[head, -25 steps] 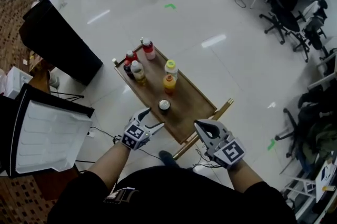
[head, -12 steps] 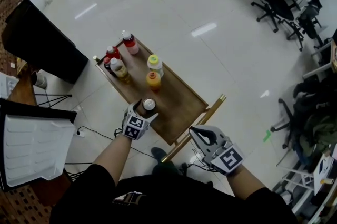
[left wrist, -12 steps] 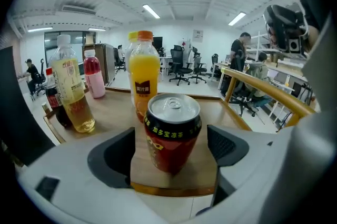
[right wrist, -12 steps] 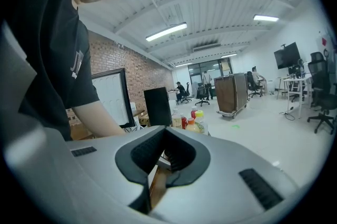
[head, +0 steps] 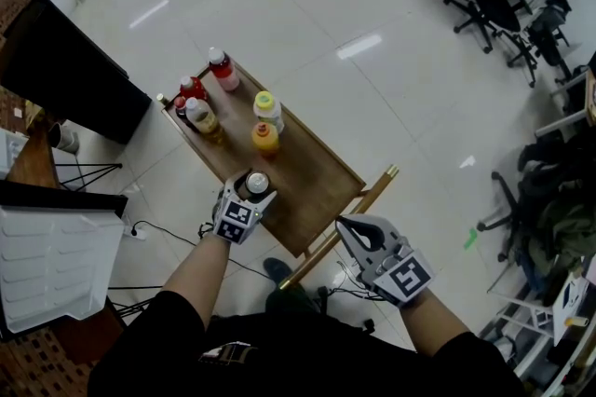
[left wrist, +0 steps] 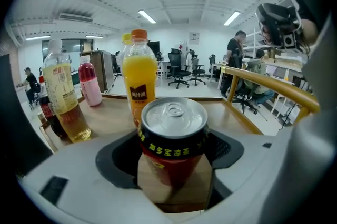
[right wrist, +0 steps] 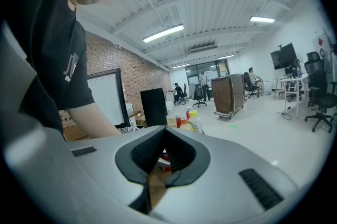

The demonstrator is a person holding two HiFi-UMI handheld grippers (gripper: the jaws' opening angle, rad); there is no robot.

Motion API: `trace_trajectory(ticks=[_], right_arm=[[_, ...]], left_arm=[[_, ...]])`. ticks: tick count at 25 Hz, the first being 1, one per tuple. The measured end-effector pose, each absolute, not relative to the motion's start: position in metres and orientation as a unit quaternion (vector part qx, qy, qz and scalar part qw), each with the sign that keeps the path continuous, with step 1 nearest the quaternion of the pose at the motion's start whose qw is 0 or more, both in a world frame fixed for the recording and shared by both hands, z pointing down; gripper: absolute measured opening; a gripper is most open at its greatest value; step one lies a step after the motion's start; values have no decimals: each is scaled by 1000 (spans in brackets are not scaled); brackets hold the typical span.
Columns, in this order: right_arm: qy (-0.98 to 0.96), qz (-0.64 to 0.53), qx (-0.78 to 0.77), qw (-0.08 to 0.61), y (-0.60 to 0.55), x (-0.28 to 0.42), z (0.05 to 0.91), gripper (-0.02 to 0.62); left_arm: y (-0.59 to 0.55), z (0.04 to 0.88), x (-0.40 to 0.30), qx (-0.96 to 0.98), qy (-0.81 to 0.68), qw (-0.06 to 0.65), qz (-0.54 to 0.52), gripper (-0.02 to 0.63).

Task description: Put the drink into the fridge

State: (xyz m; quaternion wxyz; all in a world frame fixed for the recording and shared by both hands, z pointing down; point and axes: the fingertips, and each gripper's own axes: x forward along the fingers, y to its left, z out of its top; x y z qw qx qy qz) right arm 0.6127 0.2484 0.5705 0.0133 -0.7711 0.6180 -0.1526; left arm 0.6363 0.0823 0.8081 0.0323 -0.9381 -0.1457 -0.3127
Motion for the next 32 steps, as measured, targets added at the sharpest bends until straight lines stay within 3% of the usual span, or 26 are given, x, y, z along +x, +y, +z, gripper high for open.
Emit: trace_trajectory(ticks=[11,16,32], right_arm=[[620,-149,-770,7,245,611,568,17],[630,-143,-763,1,231,605,562,17],[674,-112,-730,-13,168,569,533,17]], left_arm=[[80,787,629,-944,-154,4,-292,334],[85,757,613,-946,-175,23,-270,334],[45,667,500,-964,-127,16,-234,333]])
